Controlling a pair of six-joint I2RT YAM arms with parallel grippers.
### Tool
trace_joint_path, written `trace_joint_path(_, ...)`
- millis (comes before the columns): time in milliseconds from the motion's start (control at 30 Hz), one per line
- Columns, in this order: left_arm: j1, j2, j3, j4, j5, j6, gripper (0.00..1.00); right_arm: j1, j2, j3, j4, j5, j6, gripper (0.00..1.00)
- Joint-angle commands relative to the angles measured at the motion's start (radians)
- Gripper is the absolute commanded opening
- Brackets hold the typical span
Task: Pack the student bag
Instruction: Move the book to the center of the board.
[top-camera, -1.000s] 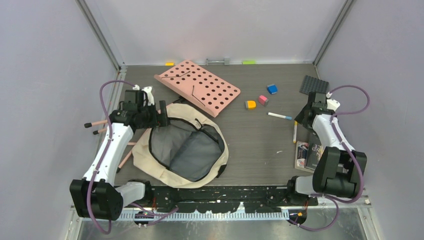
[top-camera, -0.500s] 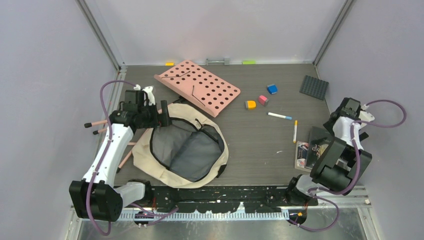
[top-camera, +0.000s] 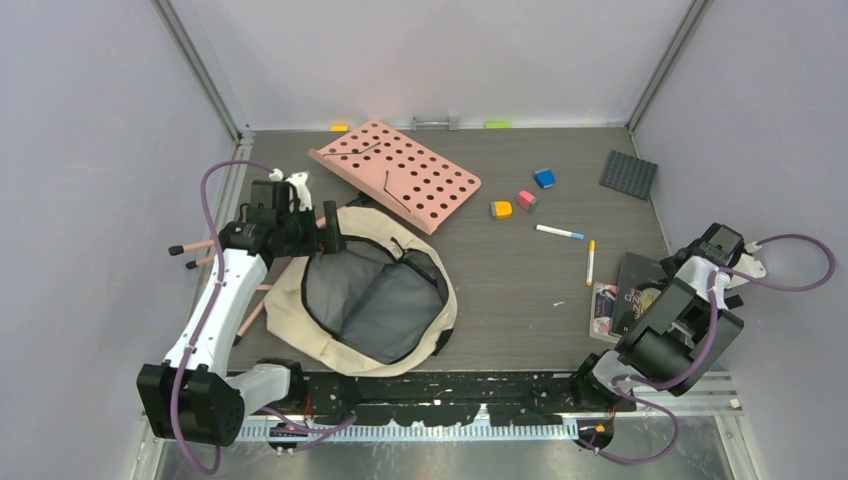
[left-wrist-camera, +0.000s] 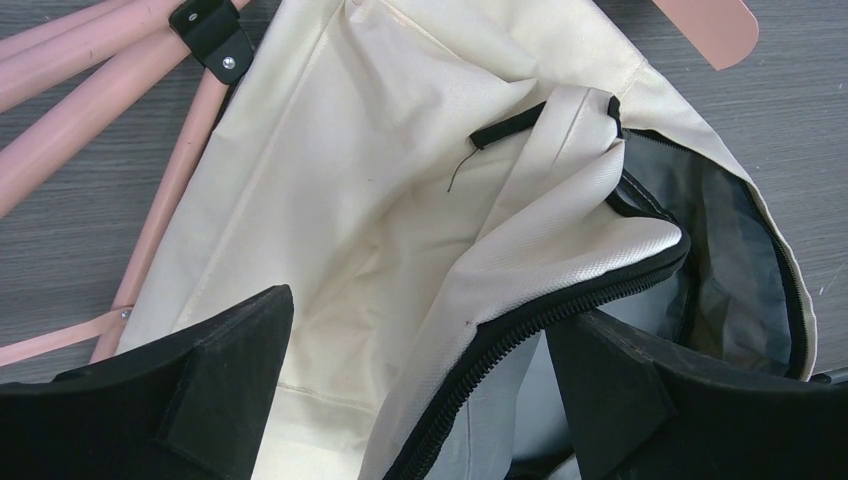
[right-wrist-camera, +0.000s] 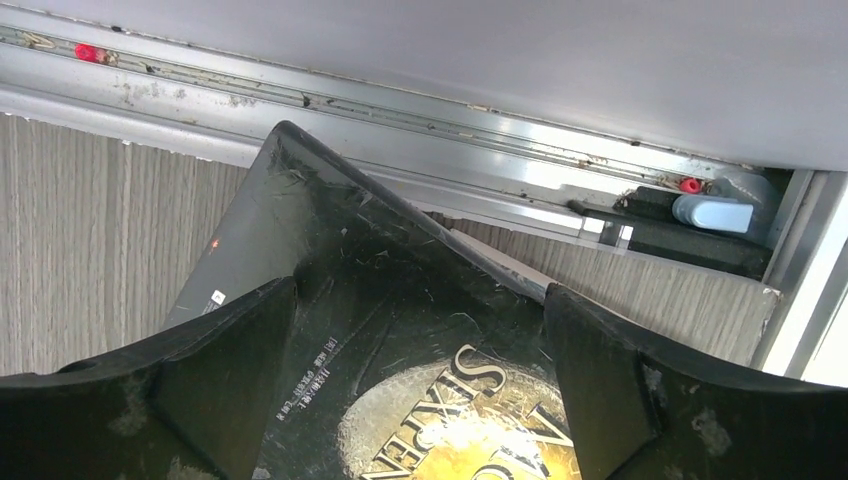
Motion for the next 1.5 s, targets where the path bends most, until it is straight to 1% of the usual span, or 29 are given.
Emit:
trace_joint_path(0, -0.005, -0.028, 0.024, 0.036, 0.013, -0.007, 0.99, -0.012, -0.006, -0.027, 0.016, -0.119, 0.074, 1.0)
trace_joint_path(267, -0.005, -0.024, 0.025, 0.036, 0.008, -0.006, 1.0, -0.007, -0.027, -0.138, 0.071, -0.238, 0.123, 1.0)
trace_joint_path(400, -0.004, -0.025, 0.025, 0.035, 0.005, -0.006, 1.0, 0.026, -0.089, -0.194, 0.078, -0.258, 0.154, 1.0)
trace_joint_path(467, -0.004, -0.026, 0.025, 0.035, 0.005, -0.006, 1.0, 0.046, -0.126, -0.208, 0.073, -0.257, 0.162, 1.0)
trace_joint_path(533, -0.005, -0.026, 0.025, 0.035, 0.005, -0.006, 1.0, 0.11, -0.16, -0.213, 0.058, -0.225, 0.174, 1.0)
trace_joint_path(667, -0.005, -0.027, 0.025, 0.033, -0.001, -0.005, 1.0, 0.182, -0.192, -0.207, 0.033, -0.166, 0.18, 1.0)
trace_joint_path(733, -0.004, -0.029, 0.024, 0.033, -0.002, -0.004, 1.0, 0.209, -0.197, -0.19, 0.007, -0.122, 0.165, 1.0)
trace_joint_path(800, -0.006, -0.03, 0.024, 0.034, -0.002, -0.004, 1.0, 0.243, -0.205, -0.164, -0.038, -0.041, 0.142, 1.0)
trace_joint_path(900, -0.004, -0.031, 0.025, 0.033, -0.001, -0.003, 1.0, 0.299, -0.222, -0.104, -0.113, 0.129, 0.114, 1.0)
trace_joint_path(933, -0.005, -0.032, 0.026, 0.033, -0.003, -0.003, 1.0, 0.342, -0.228, -0.091, -0.128, 0.214, 0.102, 1.0)
trace_joint_path(967, -0.006, -0.034, 0.026, 0.034, -0.004, -0.003, 1.0, 0.398, -0.23, -0.066, -0.151, 0.261, 0.086, 1.0)
trace_joint_path(1000, -0.005, -0.035, 0.025, 0.033, -0.006, -0.003, 1.0, 0.427, -0.227, -0.052, -0.163, 0.338, 0.079, 1.0)
trace_joint_path(1033, -0.005, -0.037, 0.024, 0.034, -0.006, -0.003, 1.0, 0.485, -0.223, -0.025, -0.183, 0.368, 0.062, 1.0)
trace_joint_path(1100, -0.005, -0.039, 0.024, 0.033, -0.01, -0.002, 1.0, 0.558, -0.198, 0.019, -0.219, 0.437, 0.037, 1.0)
trace_joint_path(1200, -0.005, -0.038, 0.023, 0.032, -0.011, -0.001, 1.0, 0.642, -0.105, 0.11, -0.308, 0.506, 0.007, 1.0)
trace_joint_path(1267, -0.005, -0.039, 0.025, 0.032, -0.01, 0.0, 1.0, 0.722, -0.033, 0.164, -0.374, 0.552, -0.004, 1.0)
trace_joint_path(1300, -0.006, -0.039, 0.025, 0.032, -0.009, 0.001, 1.0, 0.784, 0.014, 0.179, -0.395, 0.598, 0.003, 1.0)
trace_joint_path(1333, -0.005, -0.043, 0.025, 0.032, -0.01, 0.003, 1.0, 0.848, 0.032, 0.204, -0.425, 0.614, 0.01, 1.0)
trace_joint_path(1467, -0.005, -0.05, 0.019, 0.036, -0.023, 0.006, 1.0, 0.981, 0.134, 0.278, -0.478, 0.651, 0.024, 1.0)
